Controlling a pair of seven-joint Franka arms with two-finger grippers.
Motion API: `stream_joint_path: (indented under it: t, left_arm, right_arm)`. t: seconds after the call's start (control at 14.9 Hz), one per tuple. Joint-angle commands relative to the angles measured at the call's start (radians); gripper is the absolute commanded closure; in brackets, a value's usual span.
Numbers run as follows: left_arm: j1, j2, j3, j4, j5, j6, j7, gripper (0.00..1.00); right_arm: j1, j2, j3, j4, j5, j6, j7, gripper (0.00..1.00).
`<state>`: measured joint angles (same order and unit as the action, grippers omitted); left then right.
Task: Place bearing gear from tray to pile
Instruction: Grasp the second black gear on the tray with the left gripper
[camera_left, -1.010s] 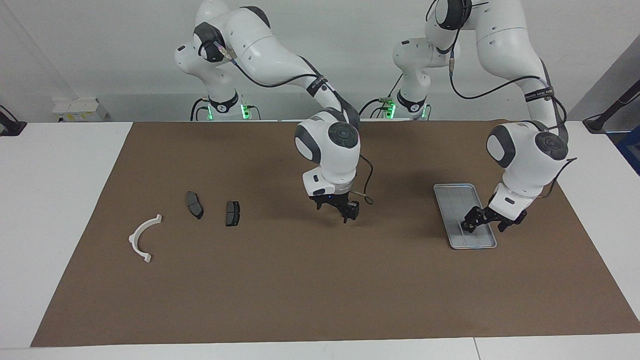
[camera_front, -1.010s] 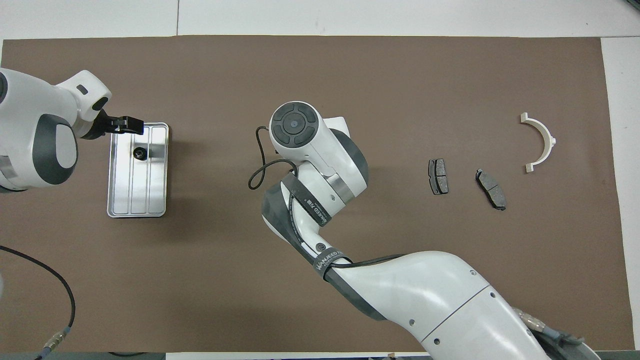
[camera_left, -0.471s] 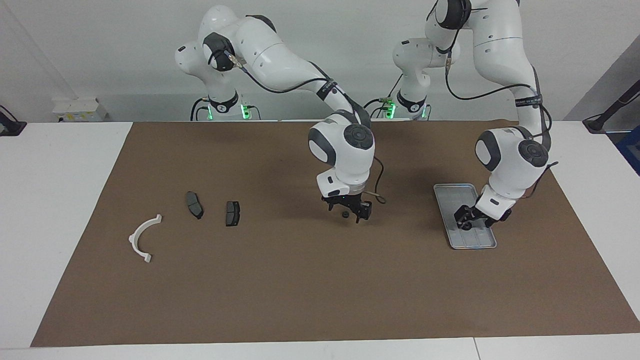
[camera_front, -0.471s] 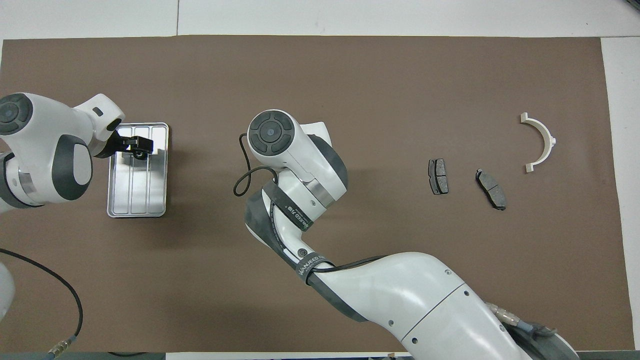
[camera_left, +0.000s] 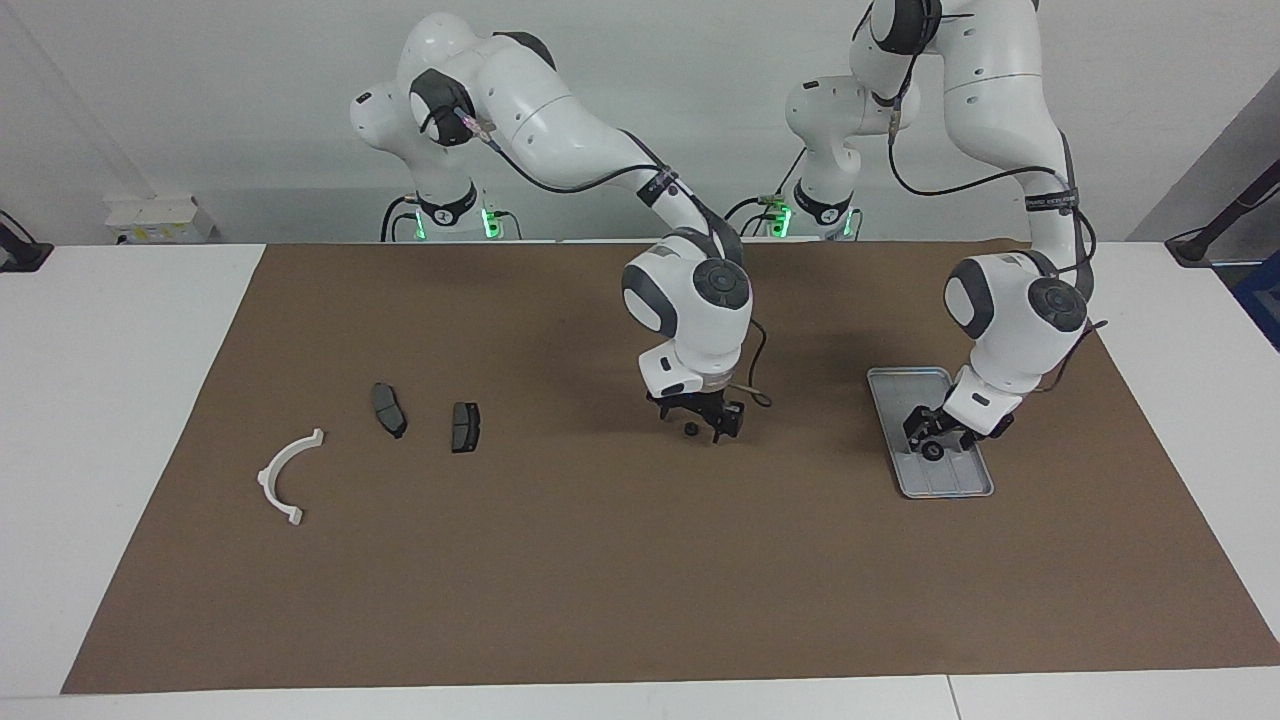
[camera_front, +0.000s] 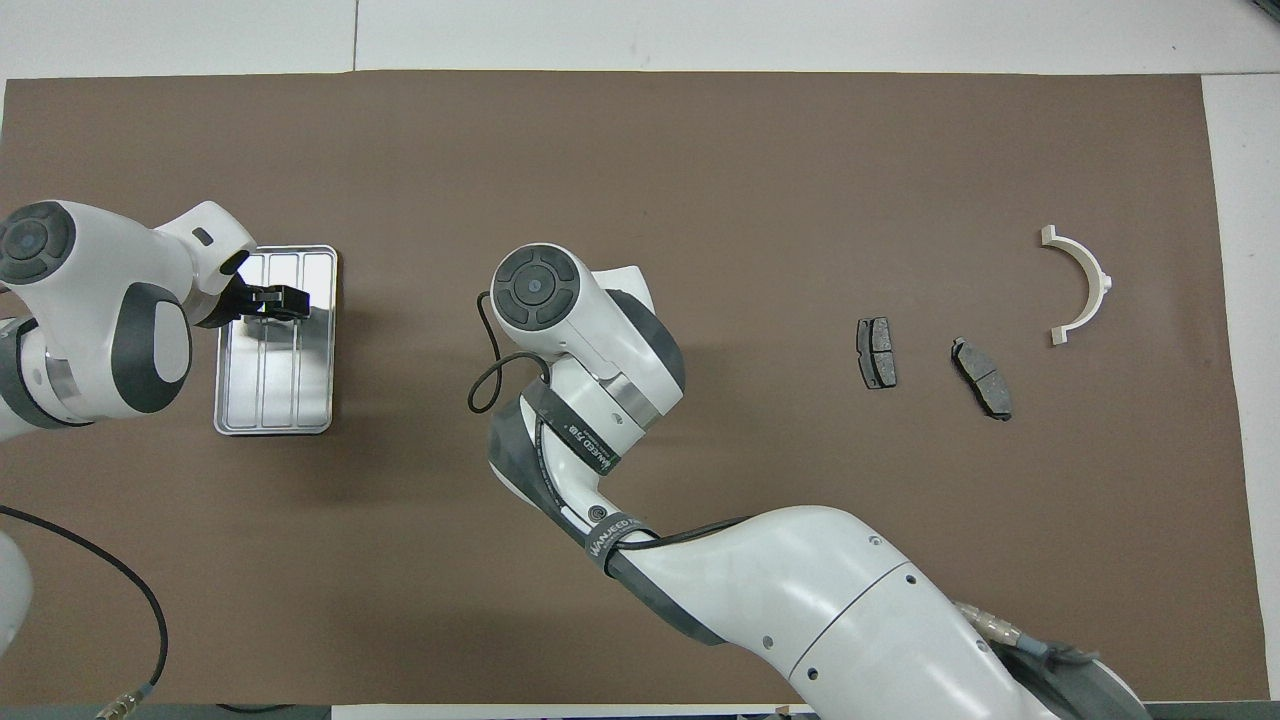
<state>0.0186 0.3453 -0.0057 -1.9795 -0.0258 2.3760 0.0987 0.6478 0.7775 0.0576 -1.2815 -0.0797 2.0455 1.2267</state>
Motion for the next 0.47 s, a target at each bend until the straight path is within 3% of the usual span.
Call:
stream_joint_path:
  t: [0.0, 0.07, 0.2, 0.34, 0.4]
  left_arm:
    - [-0.005, -0.035, 0.001, -0.048, -0.016, 0.037, -0.002, 0.32]
    - [-0.008, -0.034, 0.001, -0.048, -0.016, 0.038, -0.013, 0.42]
    - [-0.011, -0.034, 0.001, -0.048, -0.016, 0.049, -0.030, 0.61]
    - [-0.011, -0.032, 0.000, -0.044, -0.016, 0.049, -0.031, 0.91]
    - [-0.009, -0.029, 0.000, -0.032, -0.016, 0.037, -0.030, 1.00]
  right_arm:
    - [-0.010, -0.018, 0.013, -0.038, 0.006, 0.022, 0.017, 0.05]
    - [-0.010, -0.018, 0.013, -0.041, 0.006, 0.024, 0.016, 0.08]
    - [-0.014, -0.020, 0.013, -0.041, 0.005, 0.019, 0.016, 0.26]
    - [-0.016, -0.018, 0.013, -0.041, 0.005, 0.025, 0.016, 0.45]
    - [-0.016, -0.018, 0.013, -0.041, 0.006, 0.030, 0.016, 0.53]
